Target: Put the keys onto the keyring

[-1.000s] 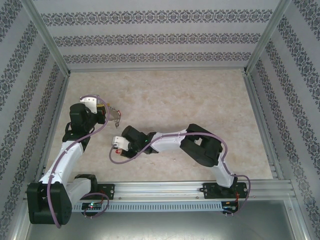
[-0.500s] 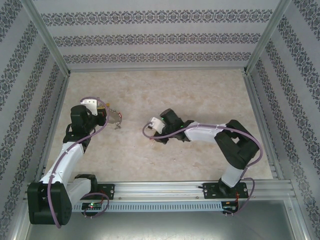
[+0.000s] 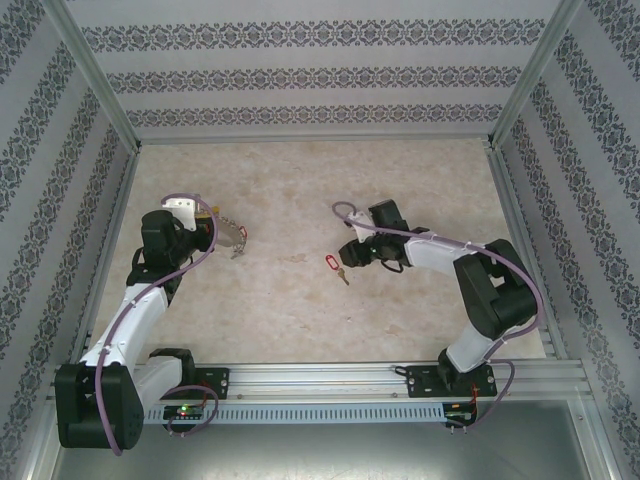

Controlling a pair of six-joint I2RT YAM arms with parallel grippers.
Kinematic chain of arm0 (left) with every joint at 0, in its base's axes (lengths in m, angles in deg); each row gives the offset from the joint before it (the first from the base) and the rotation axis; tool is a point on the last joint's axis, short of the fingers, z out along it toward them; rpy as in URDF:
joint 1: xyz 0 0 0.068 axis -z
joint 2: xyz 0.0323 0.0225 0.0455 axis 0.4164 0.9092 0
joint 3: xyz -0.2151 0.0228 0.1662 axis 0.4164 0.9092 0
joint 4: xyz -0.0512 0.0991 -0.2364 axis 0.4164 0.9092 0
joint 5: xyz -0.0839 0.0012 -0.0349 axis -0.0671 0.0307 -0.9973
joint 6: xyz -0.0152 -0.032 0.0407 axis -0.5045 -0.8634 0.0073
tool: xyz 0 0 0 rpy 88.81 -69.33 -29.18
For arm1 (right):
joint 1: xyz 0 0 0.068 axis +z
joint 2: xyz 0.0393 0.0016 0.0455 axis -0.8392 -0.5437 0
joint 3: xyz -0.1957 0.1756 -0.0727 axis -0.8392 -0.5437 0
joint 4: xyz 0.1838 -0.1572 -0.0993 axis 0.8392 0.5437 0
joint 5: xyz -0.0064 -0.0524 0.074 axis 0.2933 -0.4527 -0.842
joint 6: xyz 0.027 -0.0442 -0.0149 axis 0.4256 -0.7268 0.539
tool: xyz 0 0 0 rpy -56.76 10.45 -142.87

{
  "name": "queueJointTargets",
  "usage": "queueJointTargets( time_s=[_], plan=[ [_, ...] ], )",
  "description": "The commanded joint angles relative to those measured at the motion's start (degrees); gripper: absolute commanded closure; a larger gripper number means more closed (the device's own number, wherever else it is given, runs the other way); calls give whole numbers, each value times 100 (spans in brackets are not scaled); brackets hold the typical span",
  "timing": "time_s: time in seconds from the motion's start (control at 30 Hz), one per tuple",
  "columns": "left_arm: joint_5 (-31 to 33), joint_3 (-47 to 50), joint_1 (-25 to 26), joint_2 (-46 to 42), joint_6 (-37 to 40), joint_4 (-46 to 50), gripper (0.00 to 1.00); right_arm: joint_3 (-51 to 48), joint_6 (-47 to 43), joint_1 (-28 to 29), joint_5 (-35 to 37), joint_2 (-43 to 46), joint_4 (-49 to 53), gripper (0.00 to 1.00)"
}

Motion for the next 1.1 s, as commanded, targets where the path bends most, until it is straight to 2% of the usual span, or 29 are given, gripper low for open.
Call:
queueJointTargets(
  time_s=[0.0, 0.1, 0.23, 0.37, 0.53, 0.67, 0.8, 1.07],
  plan=[
    [-97, 19, -35, -88, -62, -394, 100, 131, 1163, -57, -152, 221, 436, 59],
    [-108, 22, -27, -87, -78, -401, 100, 288, 1787, -59, -316, 412, 824, 61],
    [-136, 22, -27, -87, -105, -437, 100, 178, 1110, 259, -31, 680, 994, 65],
    [-216, 30, -18, -82, -93, -438, 100, 101, 694, 407, 91, 437, 1219, 68],
    [-331, -19, 0, -79, 124, -363, 100, 76, 470, 767, 311, 162, 955, 68],
    [-561, -124, 114, -29, 501, -212, 100, 393, 126, 1024, 790, 51, 1273, 67],
    [-700, -436, 339, 128, 1038, 358, 100, 361, 100, 1014, 1146, -12, 1227, 66],
    [-860, -430, 395, 198, 1072, 292, 100, 362, 224, 978, 1065, -199, 1012, 67]
  ],
)
